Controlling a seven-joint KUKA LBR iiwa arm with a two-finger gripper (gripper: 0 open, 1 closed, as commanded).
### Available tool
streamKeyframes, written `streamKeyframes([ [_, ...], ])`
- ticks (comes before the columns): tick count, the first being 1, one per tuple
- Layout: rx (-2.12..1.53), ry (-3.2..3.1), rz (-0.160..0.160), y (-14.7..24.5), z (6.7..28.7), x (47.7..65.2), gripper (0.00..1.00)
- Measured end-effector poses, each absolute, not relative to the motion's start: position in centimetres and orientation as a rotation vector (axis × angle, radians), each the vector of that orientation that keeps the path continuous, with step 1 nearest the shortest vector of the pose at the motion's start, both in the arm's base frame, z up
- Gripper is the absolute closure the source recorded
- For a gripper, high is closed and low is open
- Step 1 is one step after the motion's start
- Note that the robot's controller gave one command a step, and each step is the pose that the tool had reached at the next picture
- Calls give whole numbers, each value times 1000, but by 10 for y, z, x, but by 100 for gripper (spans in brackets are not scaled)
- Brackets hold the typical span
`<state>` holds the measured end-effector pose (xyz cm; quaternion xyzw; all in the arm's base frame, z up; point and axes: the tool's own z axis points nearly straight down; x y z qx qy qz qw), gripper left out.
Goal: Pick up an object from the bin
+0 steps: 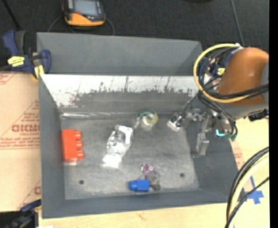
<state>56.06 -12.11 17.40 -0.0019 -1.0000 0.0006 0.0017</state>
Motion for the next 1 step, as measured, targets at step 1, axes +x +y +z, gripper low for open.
streamKeyframes([
  [1,-93,-3146,-5,-48,84,650,0],
])
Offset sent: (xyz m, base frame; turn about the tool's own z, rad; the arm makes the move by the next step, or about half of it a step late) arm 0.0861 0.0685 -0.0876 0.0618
